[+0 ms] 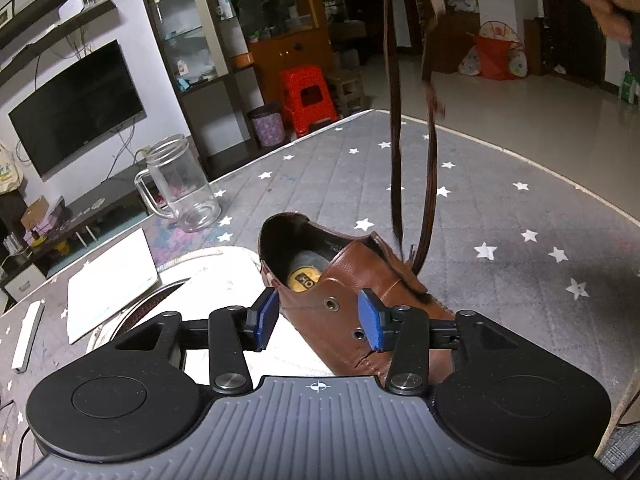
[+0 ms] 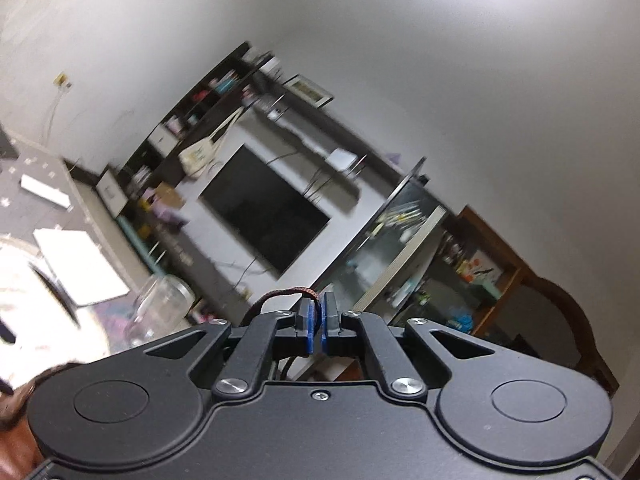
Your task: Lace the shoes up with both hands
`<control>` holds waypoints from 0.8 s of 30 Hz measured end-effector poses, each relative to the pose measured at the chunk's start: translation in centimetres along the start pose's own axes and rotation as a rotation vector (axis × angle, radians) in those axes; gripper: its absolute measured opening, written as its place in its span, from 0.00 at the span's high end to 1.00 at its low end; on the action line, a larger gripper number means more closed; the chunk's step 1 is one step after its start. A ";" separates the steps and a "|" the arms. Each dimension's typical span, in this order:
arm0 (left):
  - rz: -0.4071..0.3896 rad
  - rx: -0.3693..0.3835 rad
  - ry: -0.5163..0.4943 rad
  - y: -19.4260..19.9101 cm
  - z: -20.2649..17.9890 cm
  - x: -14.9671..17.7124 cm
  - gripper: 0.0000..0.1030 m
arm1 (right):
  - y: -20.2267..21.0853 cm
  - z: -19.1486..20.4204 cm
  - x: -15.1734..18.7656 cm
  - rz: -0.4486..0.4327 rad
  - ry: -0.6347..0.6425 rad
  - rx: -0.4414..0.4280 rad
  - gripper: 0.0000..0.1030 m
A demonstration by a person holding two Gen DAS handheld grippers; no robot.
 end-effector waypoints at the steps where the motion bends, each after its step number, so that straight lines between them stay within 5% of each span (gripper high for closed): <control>1: -0.001 -0.001 -0.003 0.0 -0.1 0.0 0.53 | -0.1 0.2 0.2 0.011 -0.003 -0.013 0.98; 8: -0.007 -0.010 -0.022 0.4 -0.7 0.0 0.49 | -3.9 4.1 1.6 0.161 0.004 -0.122 0.97; 12: -0.008 -0.016 -0.026 0.5 -0.8 0.1 0.45 | -5.3 5.4 2.6 0.244 0.006 -0.180 0.76; 24: -0.016 -0.047 -0.008 0.9 0.1 0.8 0.36 | -5.6 7.5 7.1 0.514 -0.043 -0.418 0.54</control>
Point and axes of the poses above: each gripper's, at about its wrist camera, not at the fingertips, and y roughly against the way its jaws point, z to its left, x to its underside, the point moved 6 cm from there along -y, roughly the way its jaws point, and after that the axes turned 11 degrees about z, right-handed, at the moved point
